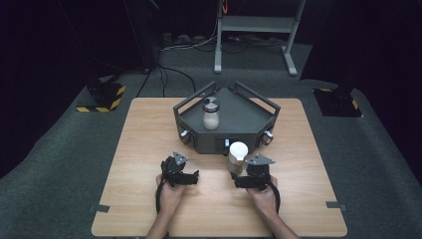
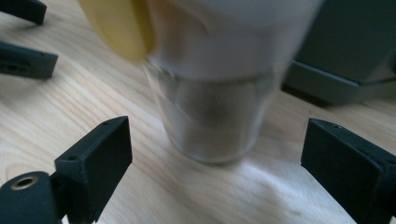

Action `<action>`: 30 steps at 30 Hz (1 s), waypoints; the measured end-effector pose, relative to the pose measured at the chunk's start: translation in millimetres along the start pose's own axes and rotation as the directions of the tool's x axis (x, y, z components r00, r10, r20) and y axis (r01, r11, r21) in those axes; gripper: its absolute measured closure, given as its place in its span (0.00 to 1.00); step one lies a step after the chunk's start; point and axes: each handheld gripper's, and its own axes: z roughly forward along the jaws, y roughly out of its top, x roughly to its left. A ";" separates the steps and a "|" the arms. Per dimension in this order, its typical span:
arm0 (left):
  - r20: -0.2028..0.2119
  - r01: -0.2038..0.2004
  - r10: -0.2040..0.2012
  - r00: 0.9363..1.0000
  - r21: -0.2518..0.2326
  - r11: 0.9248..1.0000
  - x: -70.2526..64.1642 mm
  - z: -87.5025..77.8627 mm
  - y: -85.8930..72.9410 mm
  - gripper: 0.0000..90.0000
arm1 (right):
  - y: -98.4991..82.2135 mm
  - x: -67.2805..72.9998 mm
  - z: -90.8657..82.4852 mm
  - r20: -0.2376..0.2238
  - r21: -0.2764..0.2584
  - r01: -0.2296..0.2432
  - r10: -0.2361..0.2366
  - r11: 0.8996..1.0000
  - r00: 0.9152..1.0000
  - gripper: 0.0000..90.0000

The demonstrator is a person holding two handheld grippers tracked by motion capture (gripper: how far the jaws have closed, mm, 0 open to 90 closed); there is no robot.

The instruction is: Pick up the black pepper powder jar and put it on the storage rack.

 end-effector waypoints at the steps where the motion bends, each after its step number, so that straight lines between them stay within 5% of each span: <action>1: -0.001 -0.003 0.003 1.000 0.001 1.000 0.1 -0.1 0.1 0.06 | 1.3 3.1 1.5 0.004 -0.009 -0.003 0.003 1.000 1.000 0.12; 30: 0.000 -0.002 0.002 1.000 0.001 1.000 0.2 -0.1 0.1 0.06 | 16.2 18.5 14.0 0.059 -0.052 -0.033 0.036 0.998 0.998 0.30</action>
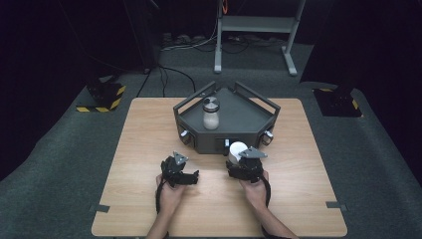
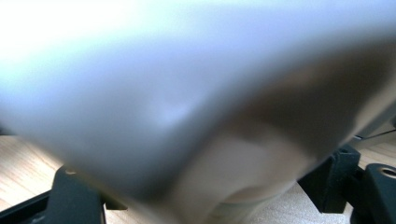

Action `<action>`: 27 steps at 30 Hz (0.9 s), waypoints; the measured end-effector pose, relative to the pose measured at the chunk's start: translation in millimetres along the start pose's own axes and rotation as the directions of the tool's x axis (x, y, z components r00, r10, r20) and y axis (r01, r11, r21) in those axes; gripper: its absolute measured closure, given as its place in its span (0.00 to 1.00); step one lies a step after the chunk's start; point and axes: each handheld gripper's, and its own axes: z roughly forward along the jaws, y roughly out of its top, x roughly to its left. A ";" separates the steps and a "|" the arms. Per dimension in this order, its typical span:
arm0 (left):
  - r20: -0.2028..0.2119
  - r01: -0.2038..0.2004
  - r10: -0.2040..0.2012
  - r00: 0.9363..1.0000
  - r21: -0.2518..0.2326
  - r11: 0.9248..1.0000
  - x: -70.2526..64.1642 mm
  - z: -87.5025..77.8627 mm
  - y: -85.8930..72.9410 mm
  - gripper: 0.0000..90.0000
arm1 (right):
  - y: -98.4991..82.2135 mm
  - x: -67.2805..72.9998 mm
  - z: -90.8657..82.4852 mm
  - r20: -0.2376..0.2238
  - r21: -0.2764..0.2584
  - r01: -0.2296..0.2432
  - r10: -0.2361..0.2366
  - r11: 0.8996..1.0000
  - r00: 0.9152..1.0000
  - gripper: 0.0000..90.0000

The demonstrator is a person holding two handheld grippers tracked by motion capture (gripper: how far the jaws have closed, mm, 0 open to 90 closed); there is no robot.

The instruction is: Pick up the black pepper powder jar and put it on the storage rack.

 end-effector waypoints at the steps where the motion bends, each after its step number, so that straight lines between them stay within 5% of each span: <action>1: 0.000 0.000 0.000 1.000 0.000 1.000 0.0 0.0 0.0 0.06 | -0.3 0.4 0.1 0.001 -0.003 0.001 -0.001 1.000 1.000 0.30; 27: -0.004 -0.006 0.006 1.000 0.001 1.000 -0.1 -0.3 0.1 0.06 | -3.5 4.1 -1.3 0.017 -0.017 0.043 -0.043 0.999 0.999 0.34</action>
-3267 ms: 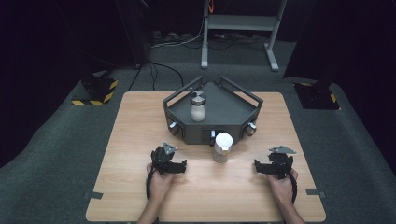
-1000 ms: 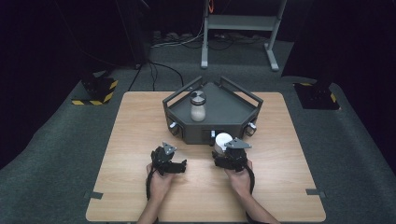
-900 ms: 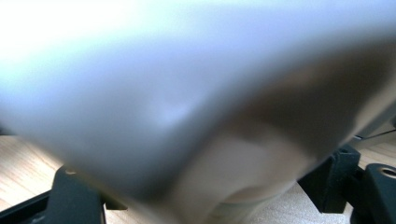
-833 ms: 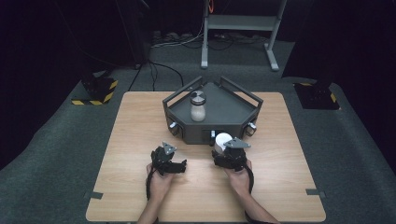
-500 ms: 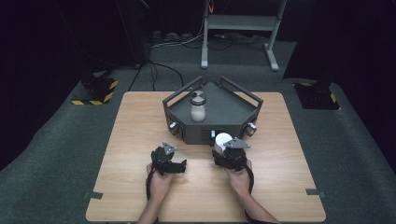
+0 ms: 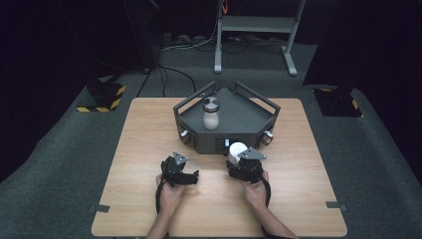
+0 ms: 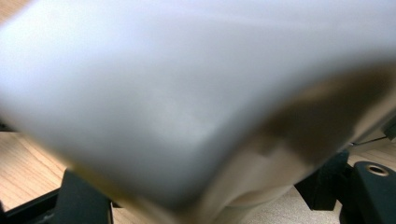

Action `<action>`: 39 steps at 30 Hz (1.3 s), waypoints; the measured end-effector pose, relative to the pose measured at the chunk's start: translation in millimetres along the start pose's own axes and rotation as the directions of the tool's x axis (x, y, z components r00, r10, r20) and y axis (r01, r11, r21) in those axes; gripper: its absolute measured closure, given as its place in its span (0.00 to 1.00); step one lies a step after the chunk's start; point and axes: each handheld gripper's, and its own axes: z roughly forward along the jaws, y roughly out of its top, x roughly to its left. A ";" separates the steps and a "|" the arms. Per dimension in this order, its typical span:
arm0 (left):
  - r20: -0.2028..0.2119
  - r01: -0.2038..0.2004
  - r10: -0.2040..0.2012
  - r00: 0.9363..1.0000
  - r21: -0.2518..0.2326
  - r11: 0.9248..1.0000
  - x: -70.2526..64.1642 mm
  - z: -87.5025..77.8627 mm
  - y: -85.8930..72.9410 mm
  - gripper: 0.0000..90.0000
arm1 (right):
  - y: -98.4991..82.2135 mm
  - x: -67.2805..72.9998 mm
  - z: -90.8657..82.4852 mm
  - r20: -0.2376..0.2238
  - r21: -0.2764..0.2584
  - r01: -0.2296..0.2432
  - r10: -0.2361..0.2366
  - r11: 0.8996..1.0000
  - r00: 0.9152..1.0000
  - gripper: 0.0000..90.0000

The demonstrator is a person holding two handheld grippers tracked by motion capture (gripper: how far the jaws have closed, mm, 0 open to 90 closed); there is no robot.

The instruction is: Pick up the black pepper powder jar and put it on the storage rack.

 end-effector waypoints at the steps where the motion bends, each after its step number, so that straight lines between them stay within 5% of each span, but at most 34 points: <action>1: 0.000 0.000 0.000 1.000 0.000 1.000 0.0 0.0 0.0 0.06 | 0.7 -0.4 -0.1 -0.002 0.003 0.001 -0.001 1.000 1.000 0.34; 14: 0.000 0.000 0.000 1.000 0.000 1.000 -0.1 0.0 0.0 0.06 | 2.7 -8.2 -12.0 -0.024 -0.011 0.020 -0.020 1.000 1.000 0.34; 30: -0.002 0.001 -0.001 1.000 0.000 1.000 -0.5 0.1 0.0 0.06 | 23.8 -39.2 -39.3 -0.084 0.012 0.088 -0.087 0.996 0.993 0.34; 39: -0.002 0.001 -0.001 1.000 0.000 1.000 -0.5 0.1 0.0 0.06 | 32.2 -59.3 -50.1 -0.120 -0.003 0.037 -0.037 0.999 0.992 0.35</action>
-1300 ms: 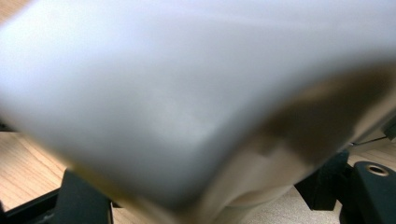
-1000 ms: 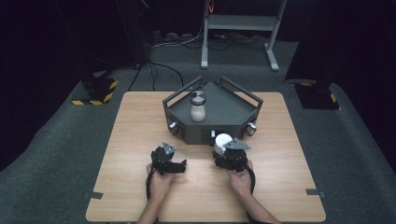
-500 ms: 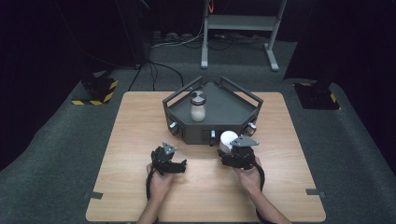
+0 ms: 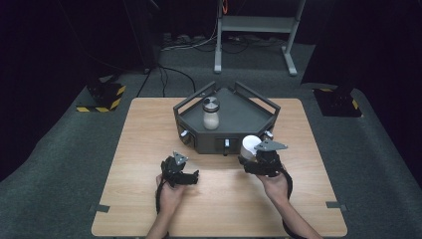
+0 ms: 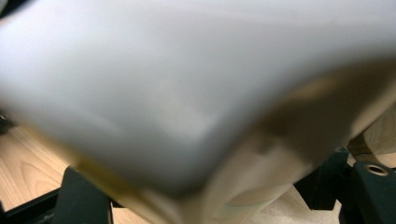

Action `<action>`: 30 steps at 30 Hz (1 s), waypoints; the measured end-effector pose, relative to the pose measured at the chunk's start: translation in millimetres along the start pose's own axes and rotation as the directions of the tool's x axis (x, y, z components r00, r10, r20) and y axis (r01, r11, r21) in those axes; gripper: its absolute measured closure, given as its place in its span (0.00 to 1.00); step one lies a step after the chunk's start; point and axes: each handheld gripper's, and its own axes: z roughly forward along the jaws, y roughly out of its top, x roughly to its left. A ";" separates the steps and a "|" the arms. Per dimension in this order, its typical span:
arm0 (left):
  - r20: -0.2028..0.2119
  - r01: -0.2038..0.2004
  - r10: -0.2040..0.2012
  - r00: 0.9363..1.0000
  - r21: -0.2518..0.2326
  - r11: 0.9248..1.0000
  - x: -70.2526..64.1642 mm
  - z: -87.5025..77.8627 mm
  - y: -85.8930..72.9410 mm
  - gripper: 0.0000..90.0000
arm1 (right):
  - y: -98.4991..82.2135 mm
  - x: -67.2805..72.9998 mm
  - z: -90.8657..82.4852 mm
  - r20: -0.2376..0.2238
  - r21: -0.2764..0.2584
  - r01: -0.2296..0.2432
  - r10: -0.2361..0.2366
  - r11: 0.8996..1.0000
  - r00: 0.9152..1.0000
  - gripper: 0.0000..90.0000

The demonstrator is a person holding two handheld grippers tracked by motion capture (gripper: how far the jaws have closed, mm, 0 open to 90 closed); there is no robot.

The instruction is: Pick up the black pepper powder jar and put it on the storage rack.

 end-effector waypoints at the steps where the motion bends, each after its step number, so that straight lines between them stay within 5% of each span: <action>1: 0.000 0.000 0.000 1.000 0.000 1.000 0.0 0.0 0.0 0.06 | 1.3 -1.4 -1.2 -0.002 -0.003 -0.002 0.002 1.000 1.000 0.35; 30: 0.001 0.001 -0.001 1.000 0.000 1.000 0.1 0.0 0.0 0.06 | 68.0 -26.4 -23.7 -0.070 -0.035 0.039 -0.041 0.999 0.997 0.35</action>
